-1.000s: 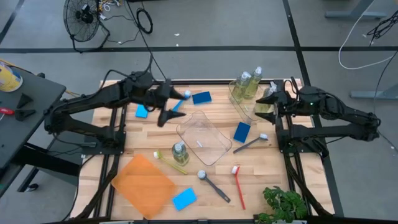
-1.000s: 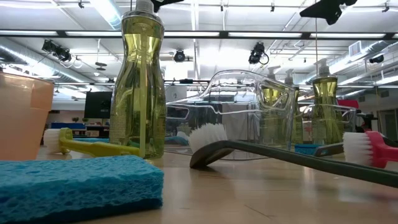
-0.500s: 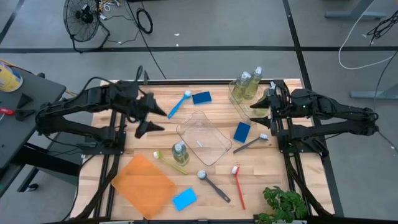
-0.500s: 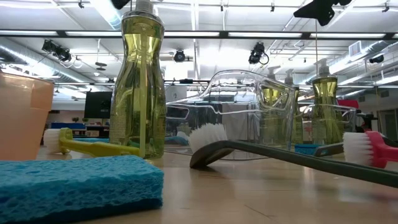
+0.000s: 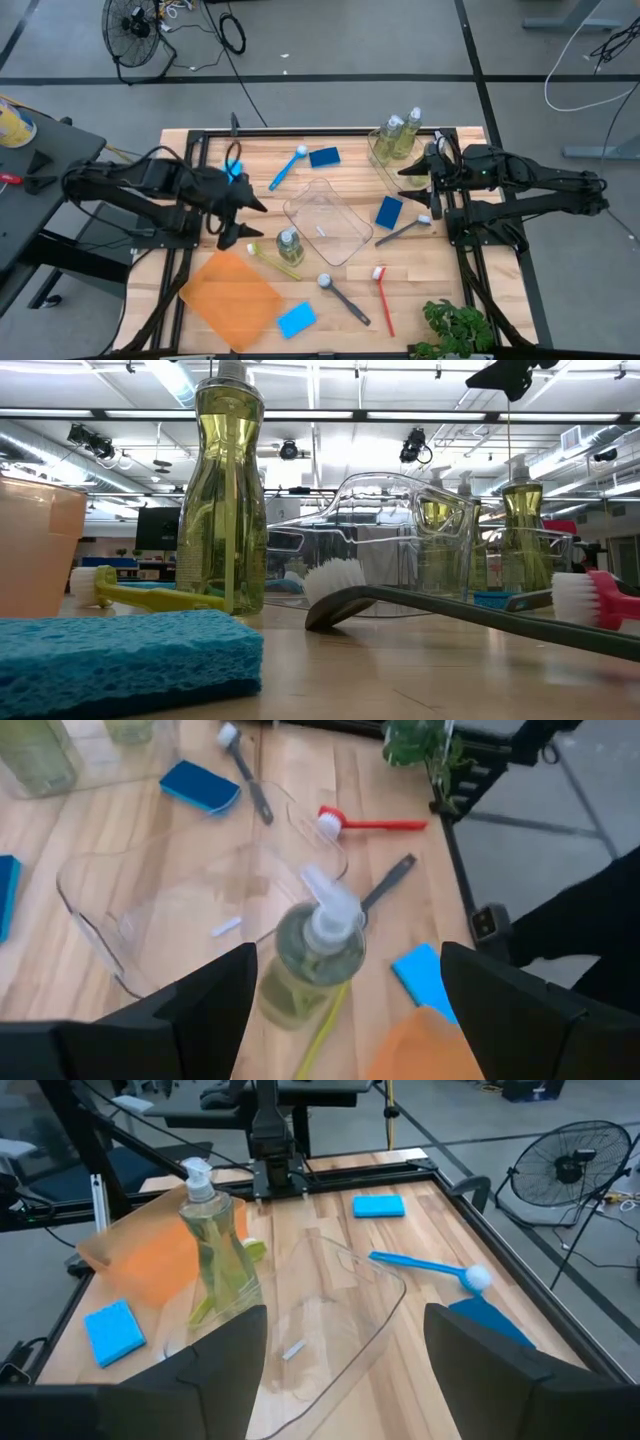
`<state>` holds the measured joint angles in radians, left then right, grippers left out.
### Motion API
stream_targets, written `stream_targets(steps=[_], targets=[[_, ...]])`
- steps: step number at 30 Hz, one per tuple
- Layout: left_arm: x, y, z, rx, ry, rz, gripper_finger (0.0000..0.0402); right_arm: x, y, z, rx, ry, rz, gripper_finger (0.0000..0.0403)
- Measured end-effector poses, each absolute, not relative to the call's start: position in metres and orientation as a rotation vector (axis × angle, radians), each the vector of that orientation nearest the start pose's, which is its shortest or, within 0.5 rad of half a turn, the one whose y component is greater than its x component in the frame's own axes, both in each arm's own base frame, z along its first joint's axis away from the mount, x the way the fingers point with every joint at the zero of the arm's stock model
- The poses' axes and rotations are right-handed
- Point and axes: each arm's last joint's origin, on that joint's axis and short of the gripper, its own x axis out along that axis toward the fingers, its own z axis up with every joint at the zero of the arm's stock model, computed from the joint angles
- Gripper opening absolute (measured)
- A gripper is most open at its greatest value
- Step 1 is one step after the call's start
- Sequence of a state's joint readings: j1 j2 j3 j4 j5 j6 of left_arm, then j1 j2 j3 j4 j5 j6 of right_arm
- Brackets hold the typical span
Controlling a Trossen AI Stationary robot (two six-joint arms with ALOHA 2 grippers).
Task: Pick & Place Kitchen Sink Supplies
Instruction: Put the yellow dish soap into the top transparent bin
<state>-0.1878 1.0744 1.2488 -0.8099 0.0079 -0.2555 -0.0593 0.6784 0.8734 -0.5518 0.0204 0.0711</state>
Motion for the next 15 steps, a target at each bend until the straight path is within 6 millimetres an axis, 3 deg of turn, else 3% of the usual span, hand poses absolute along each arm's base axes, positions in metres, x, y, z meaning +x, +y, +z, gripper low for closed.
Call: stream_targets(steps=[15], targets=[[0.222, -0.077, 0.355, -0.006, 0.731, 0.008, 0.0320, 0.135, -0.009, 0.344, 0.076, 0.325, -0.086, 0.0272]])
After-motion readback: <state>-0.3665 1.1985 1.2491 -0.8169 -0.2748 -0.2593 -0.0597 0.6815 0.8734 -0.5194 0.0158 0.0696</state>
